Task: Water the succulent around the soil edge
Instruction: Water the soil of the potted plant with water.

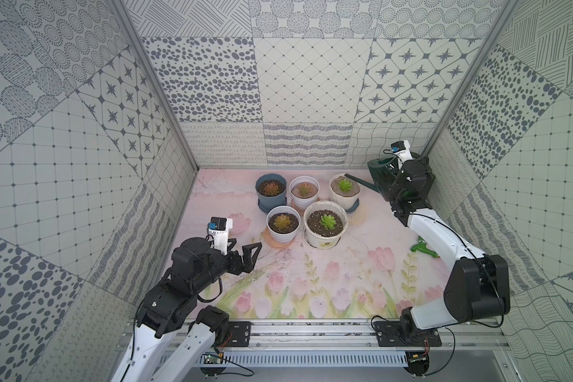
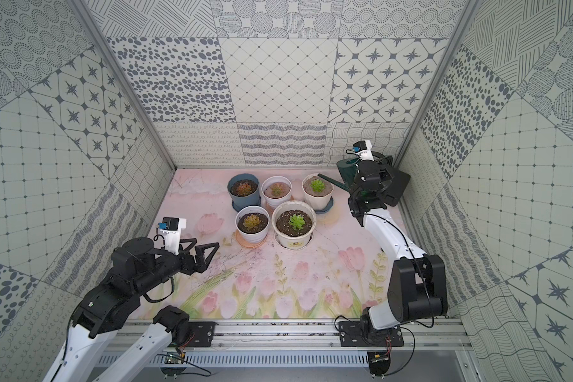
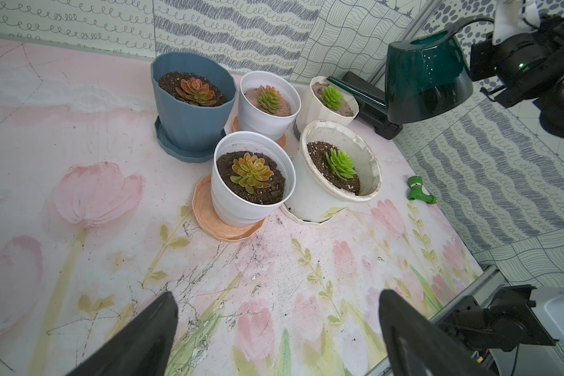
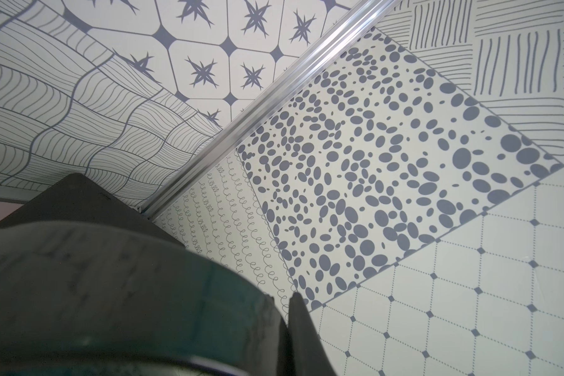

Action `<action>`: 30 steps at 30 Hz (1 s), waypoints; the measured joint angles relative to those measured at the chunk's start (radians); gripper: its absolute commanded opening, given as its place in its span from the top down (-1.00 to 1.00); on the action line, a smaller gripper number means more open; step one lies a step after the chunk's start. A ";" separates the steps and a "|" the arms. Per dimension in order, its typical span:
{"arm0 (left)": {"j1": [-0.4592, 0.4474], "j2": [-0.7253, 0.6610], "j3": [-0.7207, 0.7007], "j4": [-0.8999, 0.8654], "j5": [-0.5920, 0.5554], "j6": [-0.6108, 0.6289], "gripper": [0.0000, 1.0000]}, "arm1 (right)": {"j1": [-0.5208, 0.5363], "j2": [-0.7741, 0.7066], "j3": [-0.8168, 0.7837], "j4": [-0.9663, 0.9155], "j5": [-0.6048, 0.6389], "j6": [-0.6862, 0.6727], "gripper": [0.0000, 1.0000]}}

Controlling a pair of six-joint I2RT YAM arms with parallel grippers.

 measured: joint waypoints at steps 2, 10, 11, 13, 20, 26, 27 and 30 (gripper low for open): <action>0.000 0.000 0.000 0.000 0.000 0.000 -0.99 | 0.000 0.000 0.000 0.009 0.003 -0.016 1.00; 0.000 -0.002 0.000 0.000 0.001 0.000 -0.99 | 0.000 -0.020 -0.031 0.049 0.012 -0.059 1.00; 0.000 -0.003 0.000 0.000 0.001 0.000 -0.99 | 0.000 -0.029 -0.042 0.048 0.011 -0.055 1.00; 0.000 -0.006 0.000 0.000 0.001 0.000 -0.99 | 0.000 -0.053 -0.060 0.043 0.014 -0.053 1.00; 0.000 -0.015 0.000 0.000 0.005 0.000 -0.99 | 0.000 -0.126 -0.108 0.029 0.033 -0.053 1.00; 0.000 -0.024 0.000 0.000 0.011 0.000 -0.98 | -0.007 -0.151 -0.148 0.031 0.055 -0.056 1.00; 0.000 -0.026 0.000 0.000 0.011 0.000 -0.99 | -0.008 -0.157 -0.154 0.032 0.059 -0.055 1.00; 0.000 -0.029 0.000 0.000 0.016 0.000 -0.99 | -0.011 -0.176 -0.171 0.034 0.071 -0.056 1.00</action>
